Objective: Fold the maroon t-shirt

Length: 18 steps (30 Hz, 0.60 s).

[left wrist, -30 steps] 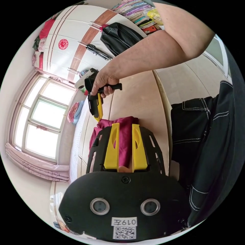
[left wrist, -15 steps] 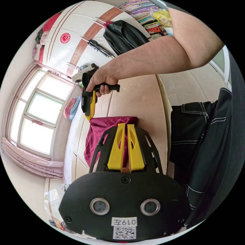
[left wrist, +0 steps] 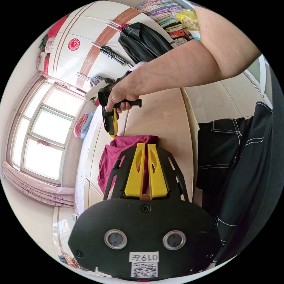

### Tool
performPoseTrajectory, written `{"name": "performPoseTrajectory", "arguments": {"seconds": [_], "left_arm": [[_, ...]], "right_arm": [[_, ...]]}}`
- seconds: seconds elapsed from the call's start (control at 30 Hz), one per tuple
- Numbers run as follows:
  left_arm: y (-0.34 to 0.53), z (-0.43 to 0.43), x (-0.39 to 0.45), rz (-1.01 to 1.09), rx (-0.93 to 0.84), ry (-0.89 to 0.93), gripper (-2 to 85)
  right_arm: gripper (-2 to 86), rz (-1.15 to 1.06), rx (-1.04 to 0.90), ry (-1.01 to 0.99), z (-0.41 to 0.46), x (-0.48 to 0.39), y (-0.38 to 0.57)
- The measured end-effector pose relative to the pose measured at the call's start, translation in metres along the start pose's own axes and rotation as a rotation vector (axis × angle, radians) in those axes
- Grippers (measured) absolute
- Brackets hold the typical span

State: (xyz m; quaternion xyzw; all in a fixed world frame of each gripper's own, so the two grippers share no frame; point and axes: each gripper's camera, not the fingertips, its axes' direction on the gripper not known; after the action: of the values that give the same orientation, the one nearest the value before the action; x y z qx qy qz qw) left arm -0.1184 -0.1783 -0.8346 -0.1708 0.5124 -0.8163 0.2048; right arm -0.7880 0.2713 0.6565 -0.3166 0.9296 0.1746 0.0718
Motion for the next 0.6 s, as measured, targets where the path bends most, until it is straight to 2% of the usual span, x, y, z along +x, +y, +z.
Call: {"name": "performPoseTrajectory", "arguments": {"seconds": [0.1, 0.2, 0.3, 0.43, 0.53, 0.6], "left_arm": [[-0.005, 0.002, -0.013, -0.001, -0.003, -0.023, 0.8], [-0.008, 0.005, -0.030, -0.019, 0.001, -0.027, 0.9], [-0.010, 0.007, -0.050, -0.033, 0.007, -0.020, 1.0], [-0.014, 0.011, -0.078, -0.032, 0.006, -0.014, 1.3], [-0.015, 0.011, -0.108, -0.034, 0.015, 0.026, 1.9], [-0.010, 0.005, -0.141, -0.057, 0.060, 0.122, 2.8]], "right_arm": [[0.7, -0.013, 0.012, -0.033, 0.011, -0.004, 0.008], [1.6, -0.109, 0.074, 0.047, 0.008, -0.023, 0.021], [2.7, -0.321, 0.124, 0.077, 0.003, -0.054, 0.036], [6.6, -0.480, -0.002, 0.115, 0.037, -0.080, 0.036], [5.8, -0.481, -0.037, 0.190, 0.063, -0.080, 0.034], [5.6, -0.479, -0.022, 0.166, 0.068, -0.078, 0.036]]}}
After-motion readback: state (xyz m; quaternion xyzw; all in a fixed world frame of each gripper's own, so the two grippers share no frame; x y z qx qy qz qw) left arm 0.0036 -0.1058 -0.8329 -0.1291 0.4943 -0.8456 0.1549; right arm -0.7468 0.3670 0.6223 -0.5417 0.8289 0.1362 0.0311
